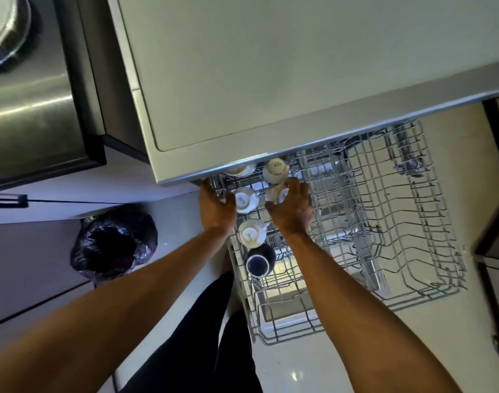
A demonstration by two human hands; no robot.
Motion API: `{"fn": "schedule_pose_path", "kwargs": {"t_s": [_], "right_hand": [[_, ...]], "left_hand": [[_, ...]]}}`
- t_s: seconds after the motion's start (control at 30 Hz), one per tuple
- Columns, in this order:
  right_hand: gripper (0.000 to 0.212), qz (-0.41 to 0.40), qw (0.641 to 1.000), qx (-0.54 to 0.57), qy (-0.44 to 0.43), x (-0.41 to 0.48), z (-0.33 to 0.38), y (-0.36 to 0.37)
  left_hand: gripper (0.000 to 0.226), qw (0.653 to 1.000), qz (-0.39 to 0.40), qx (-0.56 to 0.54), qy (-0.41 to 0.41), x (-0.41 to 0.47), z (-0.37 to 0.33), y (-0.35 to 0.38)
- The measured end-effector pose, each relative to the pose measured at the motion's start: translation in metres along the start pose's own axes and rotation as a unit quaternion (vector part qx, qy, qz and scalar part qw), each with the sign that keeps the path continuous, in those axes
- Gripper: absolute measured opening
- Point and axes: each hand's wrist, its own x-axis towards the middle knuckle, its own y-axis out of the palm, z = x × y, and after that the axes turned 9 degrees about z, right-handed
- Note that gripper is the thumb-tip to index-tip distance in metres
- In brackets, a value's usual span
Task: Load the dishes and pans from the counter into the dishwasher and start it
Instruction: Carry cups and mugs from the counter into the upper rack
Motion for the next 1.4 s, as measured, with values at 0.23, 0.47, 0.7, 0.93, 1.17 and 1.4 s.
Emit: {"fn": "schedule_pose_path", "kwargs": {"t_s": [0.23,0.47,0.7,0.93,1.17,1.4], "right_hand": [[0.064,0.03,0.994,-0.096,-0.051,0.001,0.003,0.005],[0.066,0.043,0.99,-0.122,-0.06,0.004,0.0,0.006],[0.065,0.056,0.986,-0.137,-0.082,0.003,-0.001,0.012],[0.067,0.089,0.98,-0.16,-0.077,0.004,-0.003,0.01],[0.068,0.075,0.986,-0.12,-0.09,-0.007,-0.006,0.004],[0.066,0.037,0.993,-0.073,-0.086,-0.005,-0.009,-0.022]], "left_hand": [[0.043,1.0,-0.009,-0.017,0.015,-0.007,-0.006,-0.001],[0.043,0.999,-0.009,-0.024,0.02,-0.007,-0.004,-0.001],[0.041,1.0,-0.012,-0.016,0.018,-0.004,0.0,0.001],[0.043,1.0,-0.008,-0.013,0.019,-0.003,0.003,0.002],[0.044,1.0,-0.01,-0.015,0.021,-0.002,0.003,0.002],[0.043,1.0,-0.004,-0.005,0.024,-0.004,0.001,0.001]]}}
